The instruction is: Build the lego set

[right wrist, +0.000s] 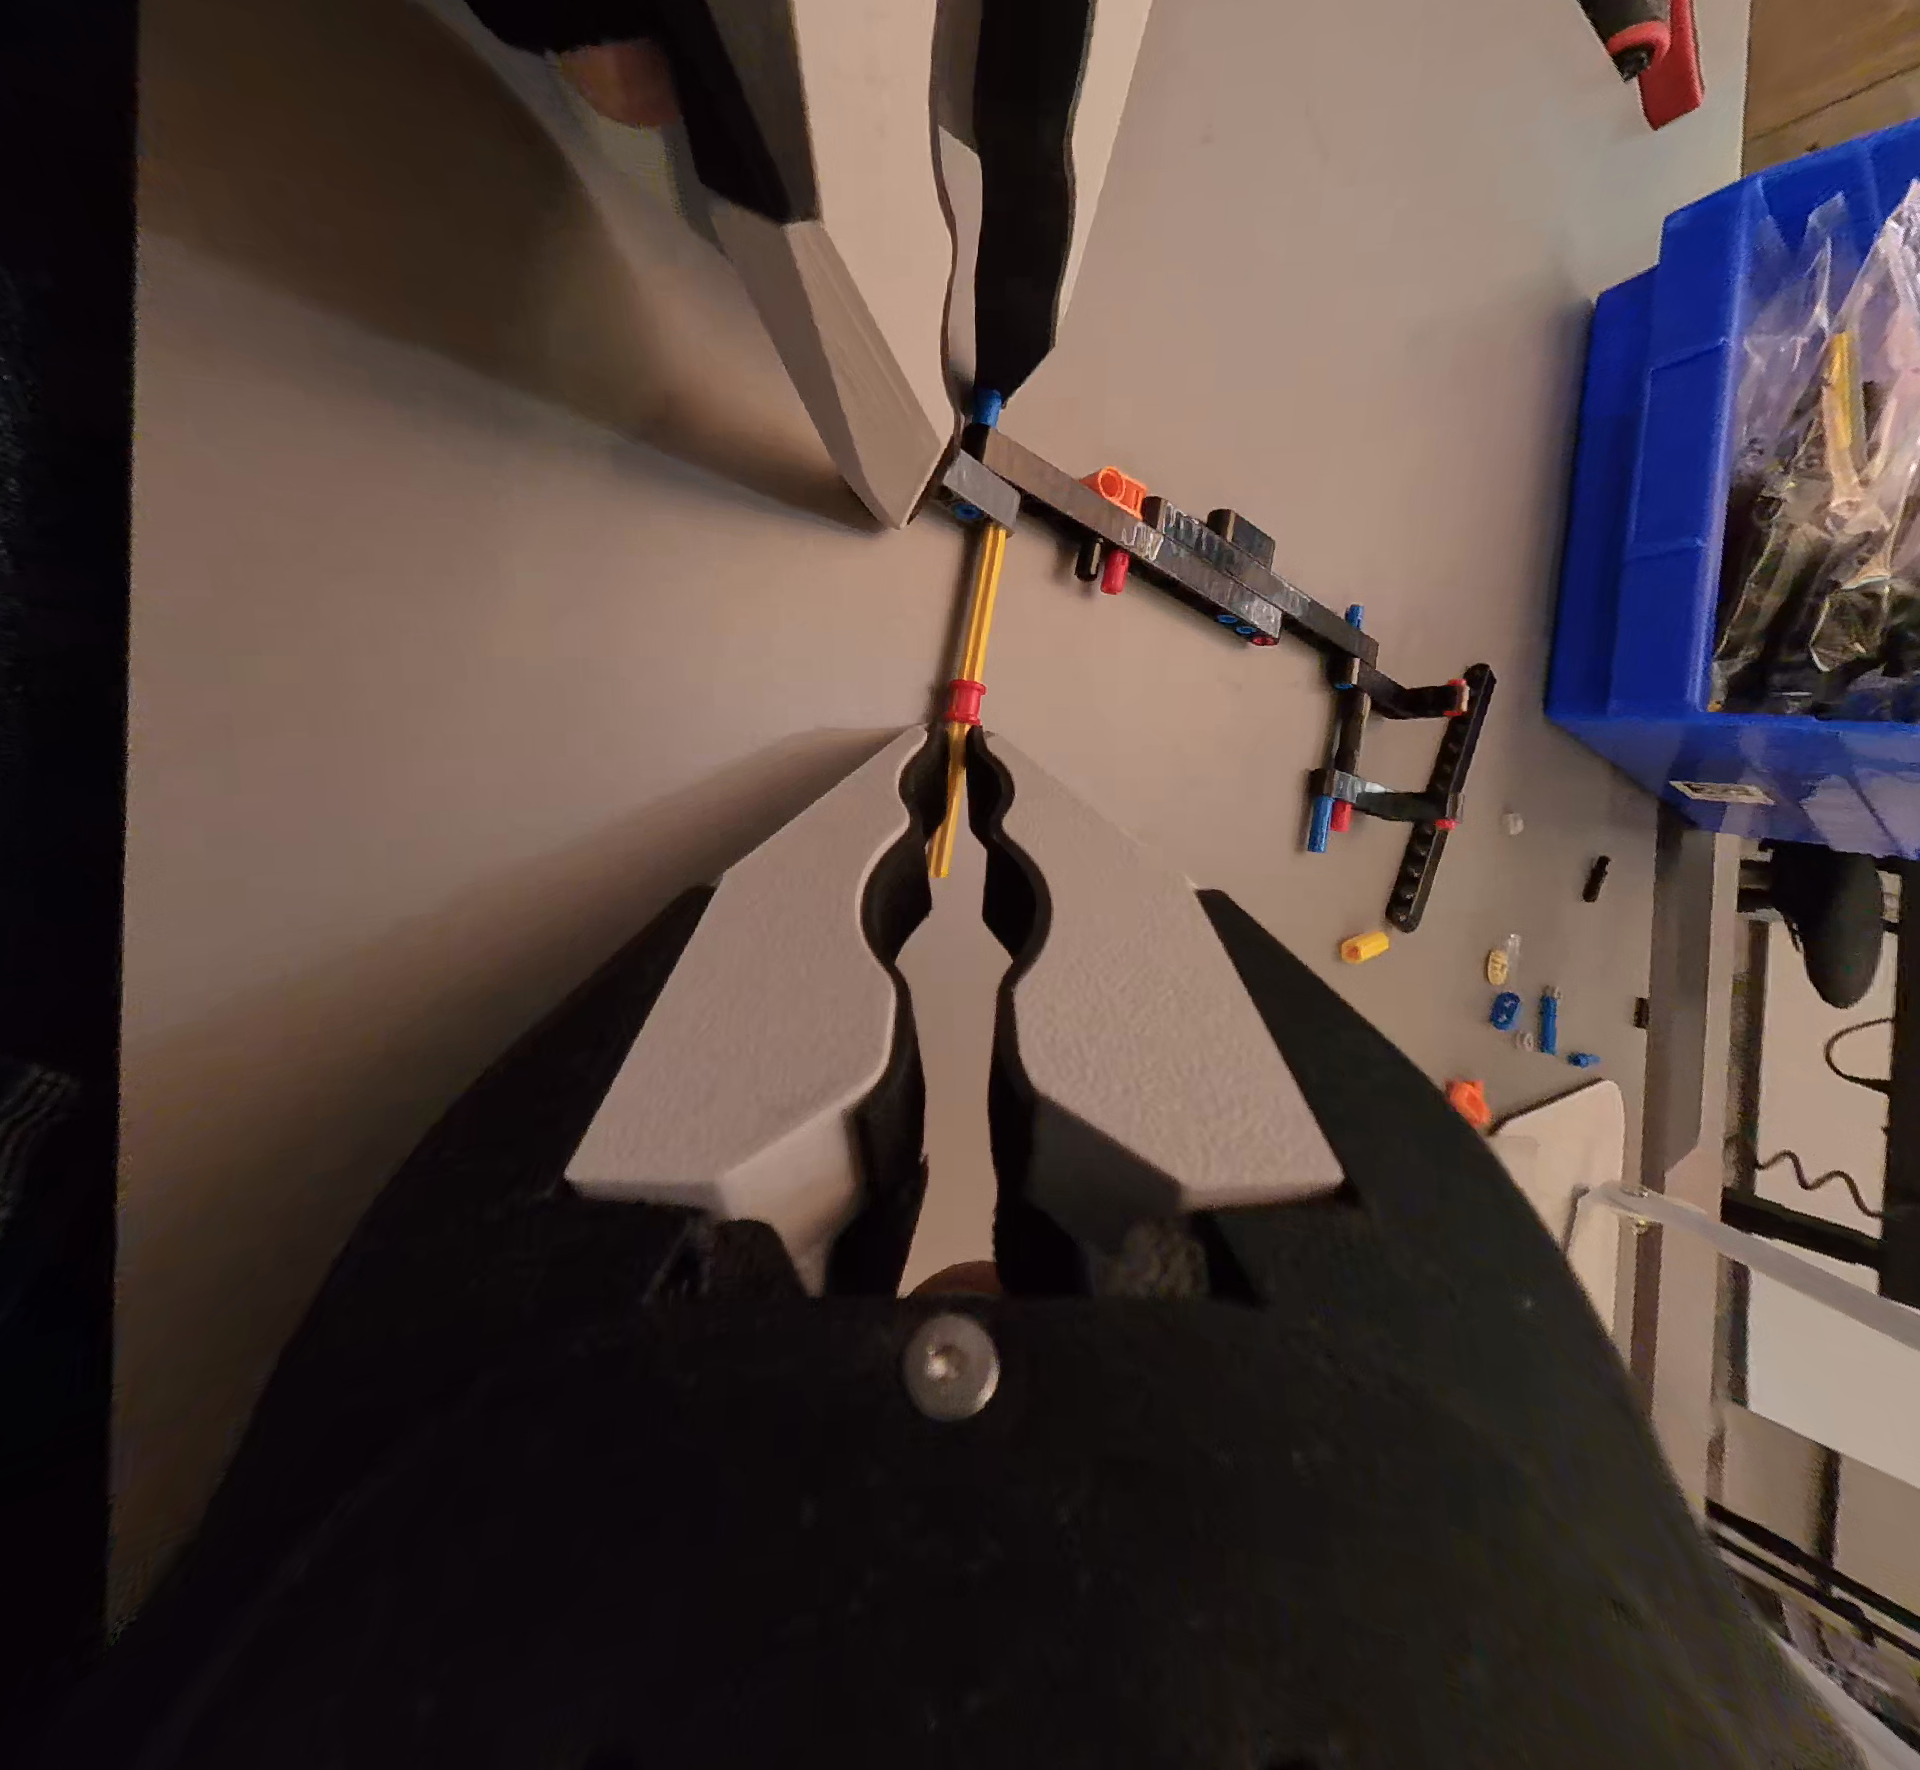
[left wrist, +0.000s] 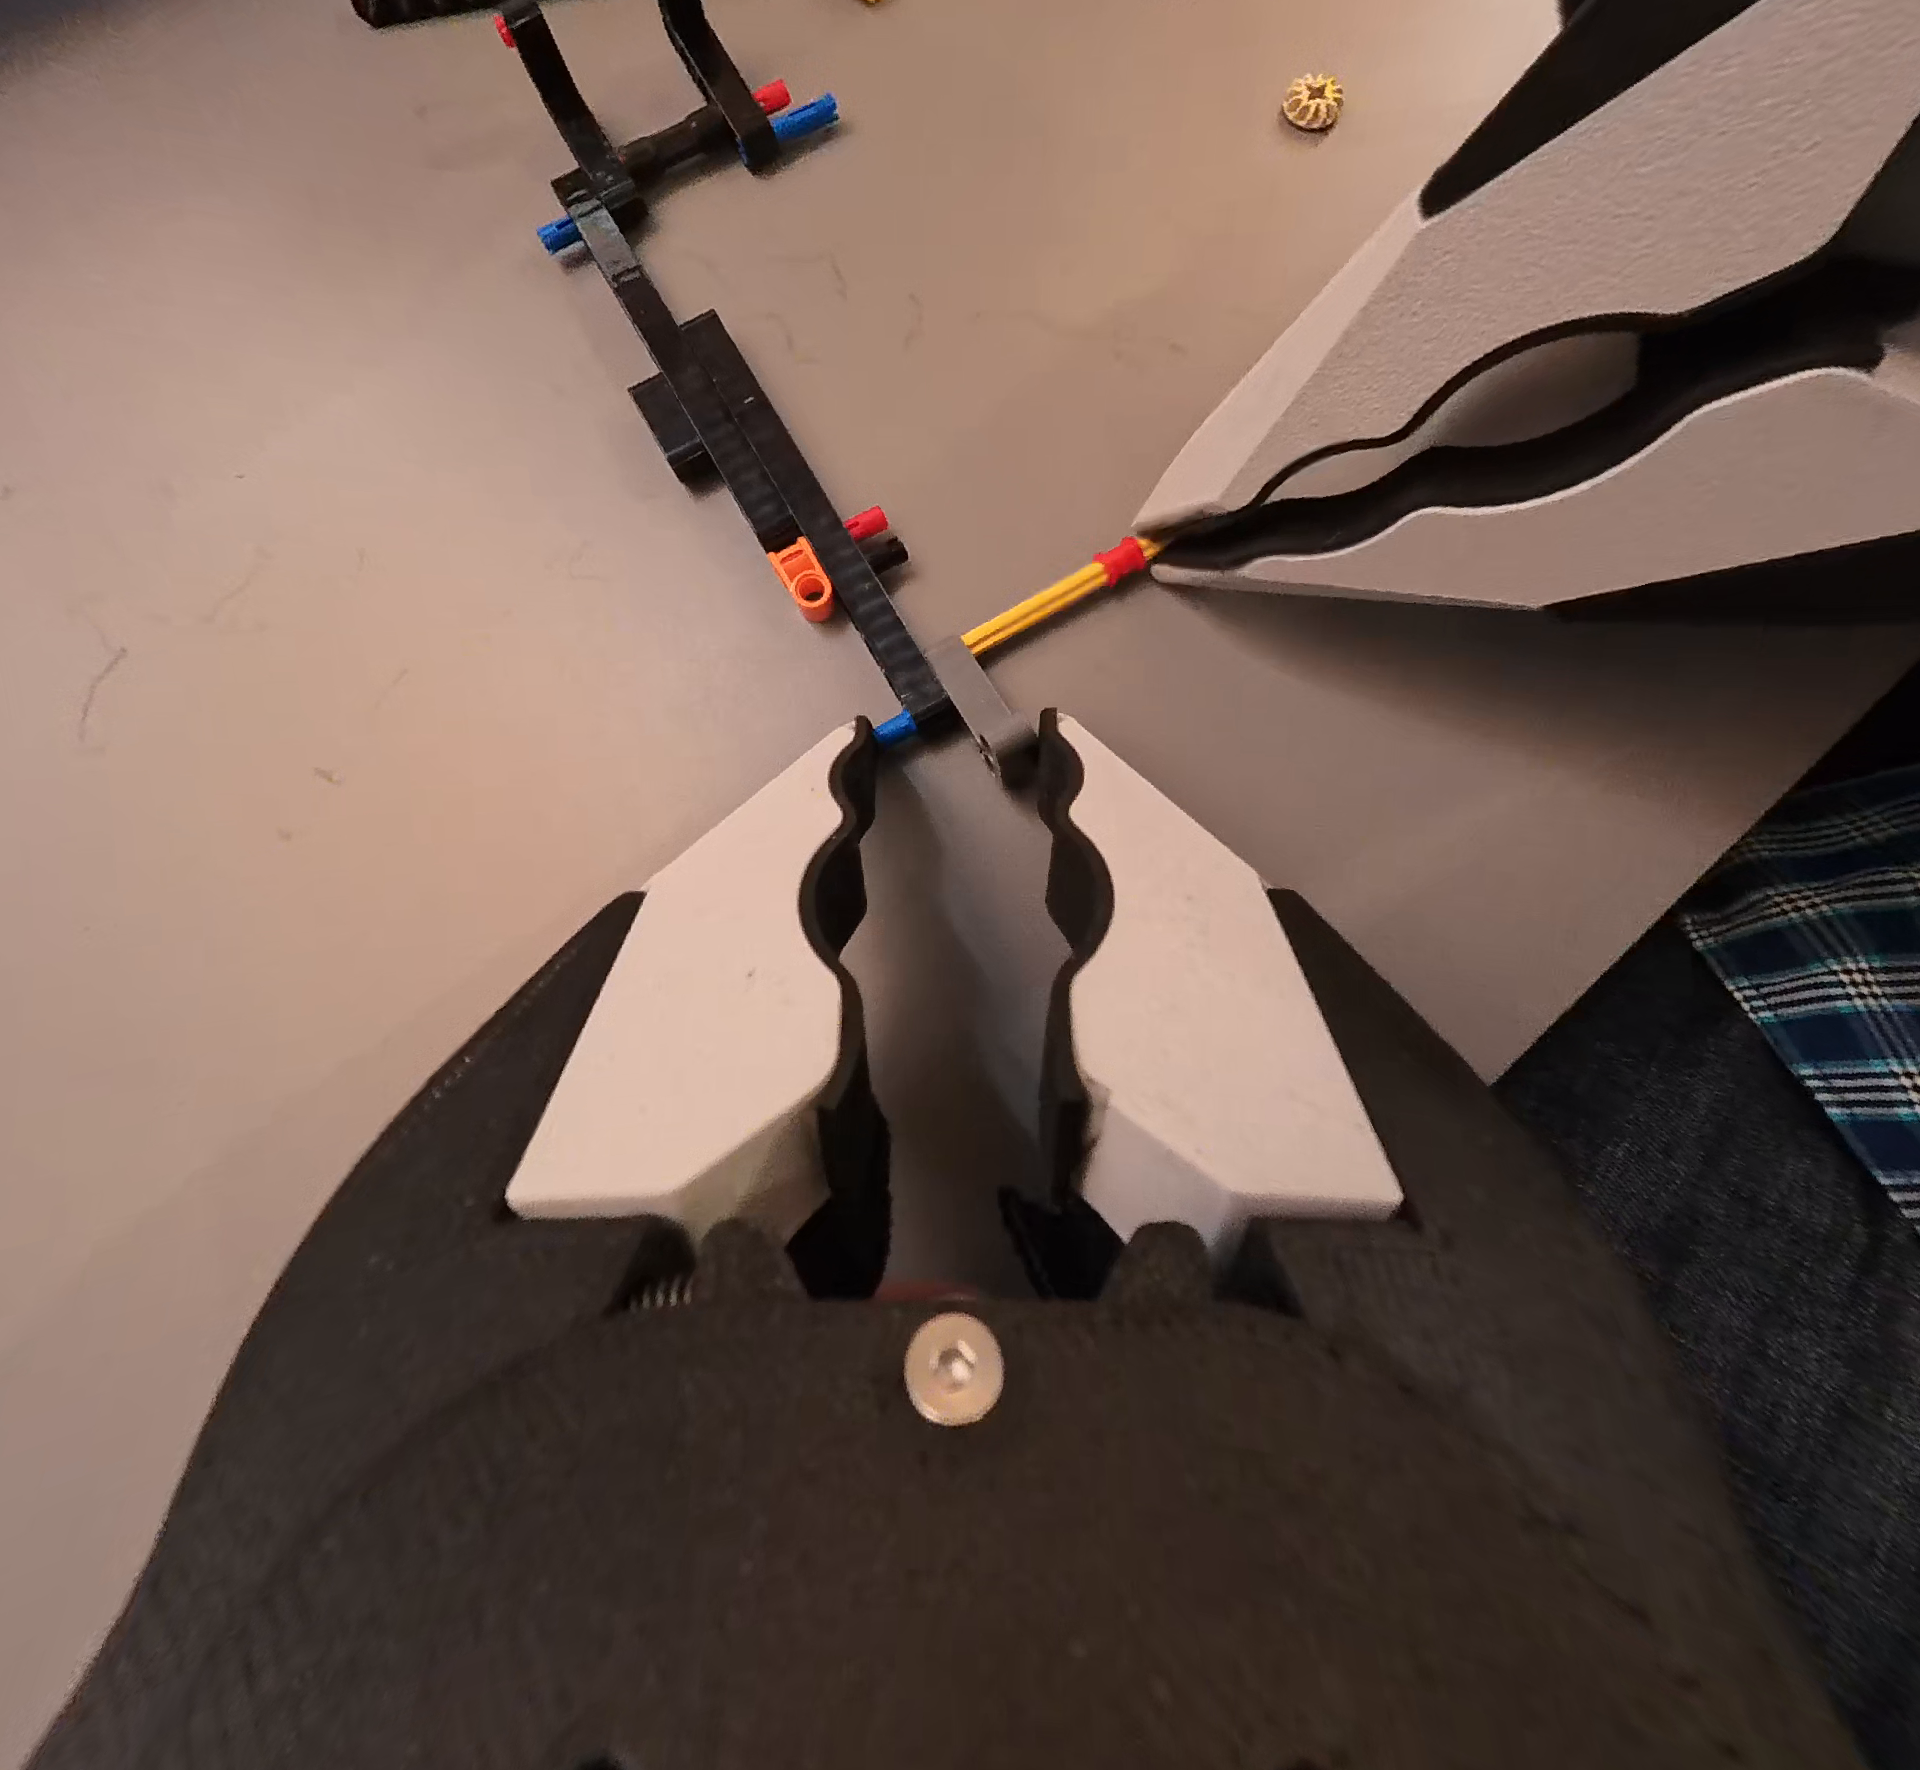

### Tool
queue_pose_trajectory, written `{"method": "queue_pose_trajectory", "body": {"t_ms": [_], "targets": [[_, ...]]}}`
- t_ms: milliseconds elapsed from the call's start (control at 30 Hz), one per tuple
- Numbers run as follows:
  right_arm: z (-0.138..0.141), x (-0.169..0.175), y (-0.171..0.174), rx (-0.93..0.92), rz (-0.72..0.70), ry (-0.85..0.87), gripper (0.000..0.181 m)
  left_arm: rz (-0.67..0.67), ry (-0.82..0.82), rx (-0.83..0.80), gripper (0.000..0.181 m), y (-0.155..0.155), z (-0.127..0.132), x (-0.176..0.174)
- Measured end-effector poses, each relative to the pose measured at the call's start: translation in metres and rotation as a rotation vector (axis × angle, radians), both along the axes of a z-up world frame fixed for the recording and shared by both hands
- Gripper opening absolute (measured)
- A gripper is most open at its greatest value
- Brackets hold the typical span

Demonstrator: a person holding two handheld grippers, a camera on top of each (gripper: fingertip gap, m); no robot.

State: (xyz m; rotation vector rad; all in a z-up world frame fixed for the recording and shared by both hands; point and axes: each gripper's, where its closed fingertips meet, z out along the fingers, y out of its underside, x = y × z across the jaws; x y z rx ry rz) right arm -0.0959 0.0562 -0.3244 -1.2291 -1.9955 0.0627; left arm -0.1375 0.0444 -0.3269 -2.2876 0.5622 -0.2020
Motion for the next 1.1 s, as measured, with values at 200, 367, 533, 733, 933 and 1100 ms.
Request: {"method": "queue_pose_trajectory", "body": {"t_ms": [200, 367, 533, 733, 933, 1100], "targets": [[0.000, -0.003, -0.001, -0.020, 0.009, 0.006, 0.000, 0.006, -0.002, -0.001, 0.028, 0.000, 0.000, -0.001], [0.000, -0.005, -0.001, -0.045, 0.047, 0.001, 0.000, 0.001, 0.000, 0.000, 0.028, 0.000, 0.000, -0.001], [-0.001, -0.007, 0.002, -0.049, 0.093, -0.004, 0.000, 0.001, -0.005, -0.001, 0.028, 0.001, 0.000, -0.001], [-0.001, -0.006, 0.001, -0.132, 0.087, 0.016, 0.001, -0.018, -0.029, -0.011, 0.029, 0.001, 0.001, -0.001], [-0.001, -0.003, -0.003, -0.086, 0.129, 0.034, 0.001, -0.148, -0.094, -0.056, 0.038, -0.005, 0.002, 0.010], [-0.001, 0.000, -0.003, -0.056, 0.176, 0.024, 0.001, -0.234, -0.044, -0.053, 0.038, -0.006, 0.003, 0.012]]}}
